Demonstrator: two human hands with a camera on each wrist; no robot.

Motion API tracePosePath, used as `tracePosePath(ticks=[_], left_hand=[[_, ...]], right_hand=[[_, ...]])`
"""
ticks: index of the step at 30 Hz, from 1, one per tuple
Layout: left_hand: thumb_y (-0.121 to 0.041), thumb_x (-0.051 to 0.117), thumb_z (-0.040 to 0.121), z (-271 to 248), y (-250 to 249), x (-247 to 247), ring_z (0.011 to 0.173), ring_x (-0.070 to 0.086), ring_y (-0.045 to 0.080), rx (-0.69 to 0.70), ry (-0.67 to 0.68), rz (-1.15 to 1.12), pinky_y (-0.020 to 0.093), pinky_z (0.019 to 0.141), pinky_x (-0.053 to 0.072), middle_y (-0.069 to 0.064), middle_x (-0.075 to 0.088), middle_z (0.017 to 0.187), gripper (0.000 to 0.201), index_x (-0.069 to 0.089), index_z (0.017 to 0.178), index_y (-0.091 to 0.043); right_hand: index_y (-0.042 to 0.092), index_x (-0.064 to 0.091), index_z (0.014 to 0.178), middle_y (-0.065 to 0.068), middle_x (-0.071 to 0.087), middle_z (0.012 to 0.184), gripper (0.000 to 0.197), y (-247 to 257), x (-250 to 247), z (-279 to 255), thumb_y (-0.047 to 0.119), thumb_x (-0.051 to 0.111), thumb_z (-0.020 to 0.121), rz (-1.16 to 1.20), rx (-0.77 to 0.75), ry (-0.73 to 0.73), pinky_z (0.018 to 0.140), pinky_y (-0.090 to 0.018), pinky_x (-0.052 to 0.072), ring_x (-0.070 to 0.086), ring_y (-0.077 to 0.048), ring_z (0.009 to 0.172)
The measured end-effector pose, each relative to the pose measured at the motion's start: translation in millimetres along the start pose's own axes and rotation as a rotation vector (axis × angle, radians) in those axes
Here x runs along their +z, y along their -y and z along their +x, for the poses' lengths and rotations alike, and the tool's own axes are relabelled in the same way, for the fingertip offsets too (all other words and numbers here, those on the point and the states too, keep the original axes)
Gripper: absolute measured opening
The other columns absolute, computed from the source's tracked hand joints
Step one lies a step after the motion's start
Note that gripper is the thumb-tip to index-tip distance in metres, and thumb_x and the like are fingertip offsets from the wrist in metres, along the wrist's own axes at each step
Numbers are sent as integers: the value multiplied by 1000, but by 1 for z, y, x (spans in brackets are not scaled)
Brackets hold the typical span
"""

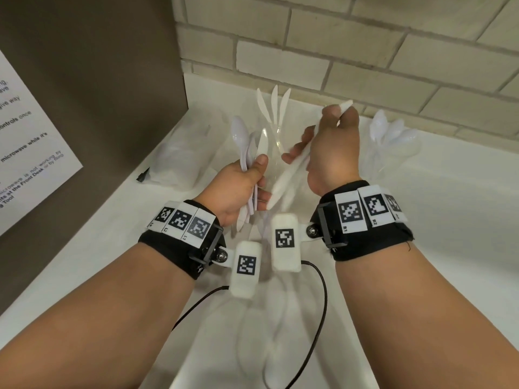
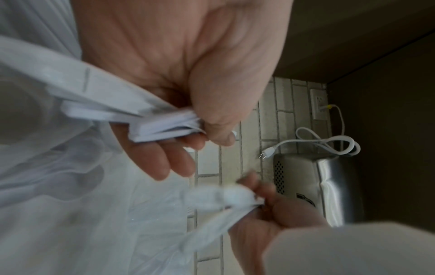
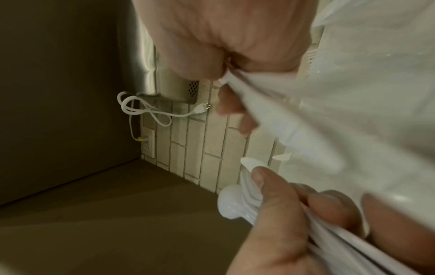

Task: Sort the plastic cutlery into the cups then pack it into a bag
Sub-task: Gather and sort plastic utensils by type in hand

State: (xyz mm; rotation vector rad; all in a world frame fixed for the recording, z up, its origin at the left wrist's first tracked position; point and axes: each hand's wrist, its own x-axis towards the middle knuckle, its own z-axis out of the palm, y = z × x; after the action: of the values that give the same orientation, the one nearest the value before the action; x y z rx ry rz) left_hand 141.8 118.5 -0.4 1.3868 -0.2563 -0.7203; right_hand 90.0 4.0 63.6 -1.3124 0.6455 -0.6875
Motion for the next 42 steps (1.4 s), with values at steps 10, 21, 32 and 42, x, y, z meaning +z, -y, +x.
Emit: tracePosePath(ticks=[10,21,32,42], left_hand=[[-43,56,85,0,3,-1,43,41,11,23,132,-97,23,43,37,0,50,60,31,49,79,-14],[-31,42,100,2,0,-15,79,71,24,-114,101,-336,40,77,55,4,74,89,31,58,79,-14],[-34,47,97,5,-5,-21,44,54,10,-96,-43,-287,23,48,51,-1,61,64,26,57,84,-14],[-37,49,96,16,-1,-35,47,48,12,-136,28,-257,27,50,47,-1,52,62,26,57,83,-15]], right_hand=[[13,54,78,-5,59,75,21,-20,0,-6,21,73,85,-284,149,270,41,-23,34,40,-11,41],[11,53,97,-7,69,75,6,-7,-15,16,17,50,99,-213,69,166,42,-24,35,41,-11,44],[18,52,102,-6,46,72,17,35,21,89,14,36,101,63,-435,26,60,-29,49,48,-20,63],[16,55,116,2,56,84,22,-24,60,148,19,42,98,-219,-357,64,75,-33,55,56,-7,62]])
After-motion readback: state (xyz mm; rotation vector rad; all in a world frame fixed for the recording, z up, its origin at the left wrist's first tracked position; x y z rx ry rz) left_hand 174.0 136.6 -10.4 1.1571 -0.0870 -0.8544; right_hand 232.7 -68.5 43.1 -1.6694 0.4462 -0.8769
